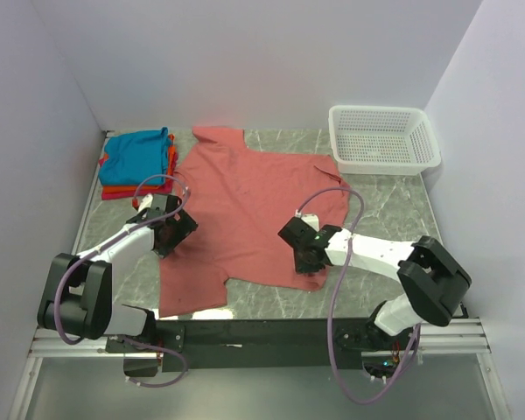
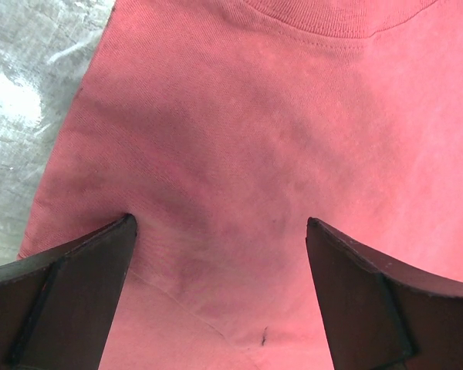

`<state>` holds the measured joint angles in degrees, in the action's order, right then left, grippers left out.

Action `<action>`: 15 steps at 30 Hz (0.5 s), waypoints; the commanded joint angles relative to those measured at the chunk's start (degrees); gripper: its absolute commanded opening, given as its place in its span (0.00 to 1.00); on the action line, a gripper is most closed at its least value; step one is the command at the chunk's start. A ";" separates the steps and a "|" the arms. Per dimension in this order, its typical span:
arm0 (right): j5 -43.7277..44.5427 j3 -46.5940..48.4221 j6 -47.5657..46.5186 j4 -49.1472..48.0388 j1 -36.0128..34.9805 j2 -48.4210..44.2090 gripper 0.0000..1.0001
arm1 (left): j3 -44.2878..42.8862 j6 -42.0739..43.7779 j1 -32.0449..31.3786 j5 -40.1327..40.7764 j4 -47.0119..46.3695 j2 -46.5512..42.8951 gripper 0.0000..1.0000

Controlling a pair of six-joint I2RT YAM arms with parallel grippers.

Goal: Fold and stack the t-shirts
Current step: Flatten the tshirt out

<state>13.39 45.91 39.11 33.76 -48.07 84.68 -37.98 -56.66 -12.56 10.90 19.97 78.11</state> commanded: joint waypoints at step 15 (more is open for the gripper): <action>2.35 -17.34 8.52 5.89 26.28 -35.89 0.02 | 1.59 -0.55 0.96 -0.18 5.86 0.65 0.99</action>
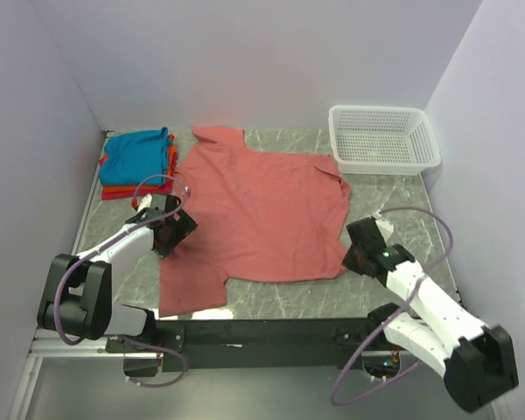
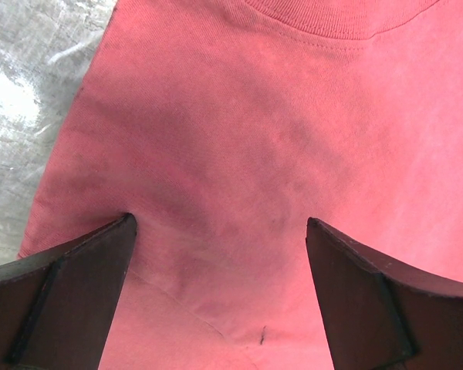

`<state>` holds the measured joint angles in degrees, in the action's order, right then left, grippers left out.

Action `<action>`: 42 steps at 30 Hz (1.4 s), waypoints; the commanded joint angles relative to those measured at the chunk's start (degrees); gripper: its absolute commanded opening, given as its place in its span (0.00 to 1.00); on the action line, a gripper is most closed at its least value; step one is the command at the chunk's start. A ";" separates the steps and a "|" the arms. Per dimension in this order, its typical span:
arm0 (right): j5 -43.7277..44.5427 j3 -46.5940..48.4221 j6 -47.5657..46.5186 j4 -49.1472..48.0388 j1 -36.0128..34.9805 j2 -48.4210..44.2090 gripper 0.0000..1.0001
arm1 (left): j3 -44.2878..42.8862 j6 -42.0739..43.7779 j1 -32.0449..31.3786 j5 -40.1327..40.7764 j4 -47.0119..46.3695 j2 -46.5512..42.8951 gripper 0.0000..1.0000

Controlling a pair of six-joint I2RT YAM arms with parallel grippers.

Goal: Fold and stack the t-shirts
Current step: Flatten the tshirt out

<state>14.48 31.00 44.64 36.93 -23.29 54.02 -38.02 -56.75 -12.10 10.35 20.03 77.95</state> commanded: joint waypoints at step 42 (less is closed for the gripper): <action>-9.38 -12.20 18.64 2.01 2.19 -15.26 0.06 | 4.36 -10.92 -11.18 -7.90 33.83 -20.65 0.95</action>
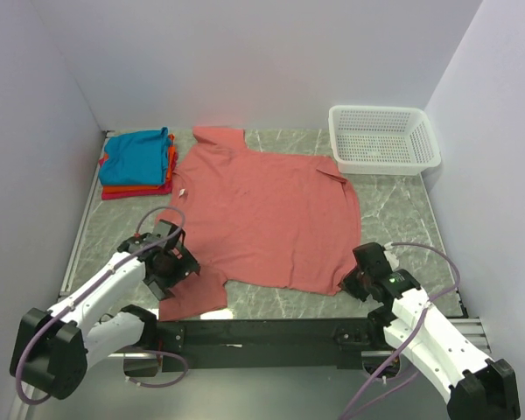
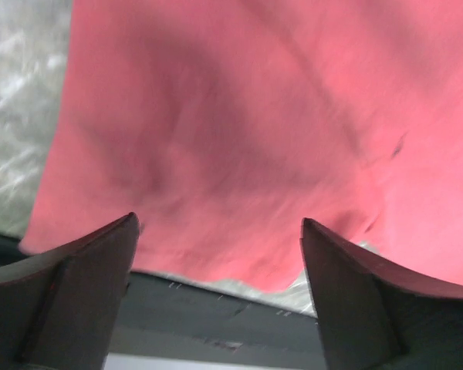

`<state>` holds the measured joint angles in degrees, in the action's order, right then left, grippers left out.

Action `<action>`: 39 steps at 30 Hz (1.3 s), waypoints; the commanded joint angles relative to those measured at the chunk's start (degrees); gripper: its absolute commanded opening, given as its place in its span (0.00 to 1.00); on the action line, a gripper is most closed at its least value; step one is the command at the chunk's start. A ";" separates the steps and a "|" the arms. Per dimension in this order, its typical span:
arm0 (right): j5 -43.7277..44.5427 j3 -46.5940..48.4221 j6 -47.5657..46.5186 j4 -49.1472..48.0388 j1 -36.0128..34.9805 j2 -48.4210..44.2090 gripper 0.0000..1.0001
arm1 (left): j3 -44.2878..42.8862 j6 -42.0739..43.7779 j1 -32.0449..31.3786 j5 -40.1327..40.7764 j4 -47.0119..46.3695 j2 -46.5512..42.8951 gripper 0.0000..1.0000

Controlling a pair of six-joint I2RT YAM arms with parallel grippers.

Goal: Fold and stack the t-shirts
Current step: Flatten the tshirt out, then fold the tshirt

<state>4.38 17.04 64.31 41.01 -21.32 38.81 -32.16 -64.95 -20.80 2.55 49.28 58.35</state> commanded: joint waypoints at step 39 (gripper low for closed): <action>0.45 1.86 -3.40 -0.24 0.23 -4.44 0.04 | -8.26 -7.39 -14.71 7.56 8.91 8.19 0.01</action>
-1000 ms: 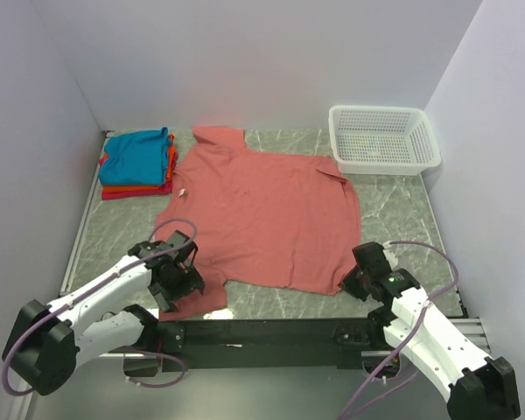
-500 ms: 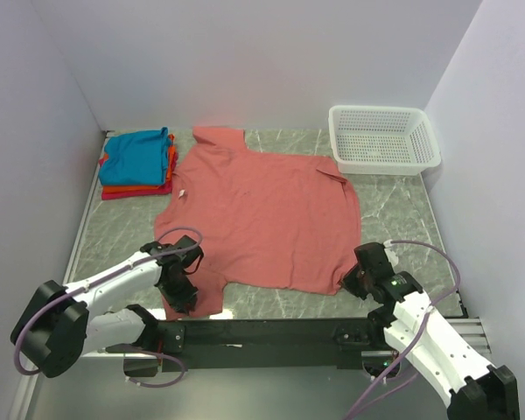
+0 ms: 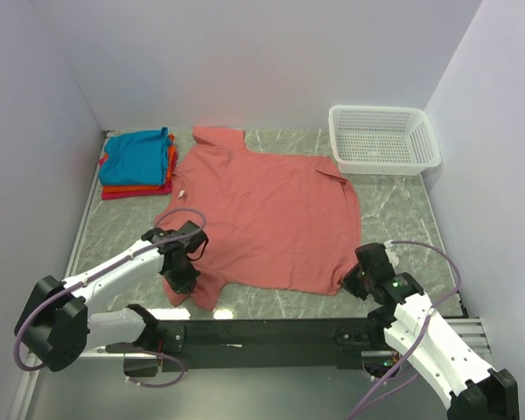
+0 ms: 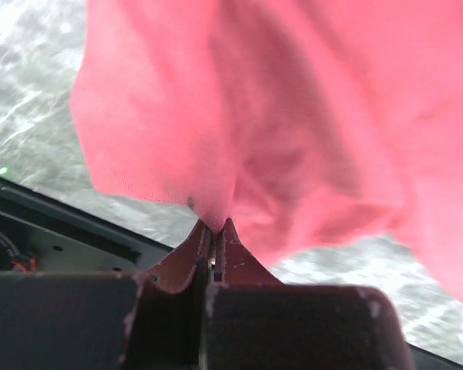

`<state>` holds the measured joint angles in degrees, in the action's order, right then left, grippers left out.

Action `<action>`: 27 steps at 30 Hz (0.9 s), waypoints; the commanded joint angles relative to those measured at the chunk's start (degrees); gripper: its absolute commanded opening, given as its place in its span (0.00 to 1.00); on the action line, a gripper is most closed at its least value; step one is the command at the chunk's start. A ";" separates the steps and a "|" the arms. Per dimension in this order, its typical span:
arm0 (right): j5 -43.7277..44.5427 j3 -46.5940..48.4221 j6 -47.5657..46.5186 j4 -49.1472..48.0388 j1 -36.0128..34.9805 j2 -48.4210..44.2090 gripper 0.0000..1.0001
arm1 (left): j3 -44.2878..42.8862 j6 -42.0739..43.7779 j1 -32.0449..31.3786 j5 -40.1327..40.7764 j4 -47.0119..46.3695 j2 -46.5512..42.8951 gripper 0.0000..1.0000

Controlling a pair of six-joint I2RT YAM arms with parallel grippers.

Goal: Fold and stack the t-shirts
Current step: Fold the tshirt

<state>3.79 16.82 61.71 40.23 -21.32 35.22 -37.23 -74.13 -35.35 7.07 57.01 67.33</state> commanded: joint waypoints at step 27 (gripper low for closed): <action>6.93 17.28 -7.13 3.81 0.58 7.66 0.04 | -25.69 11.46 3.00 6.81 3.98 7.37 0.01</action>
<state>7.97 30.52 56.05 44.34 -21.32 41.58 -59.29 -64.45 -33.26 11.40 60.01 73.93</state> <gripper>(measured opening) 0.076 0.026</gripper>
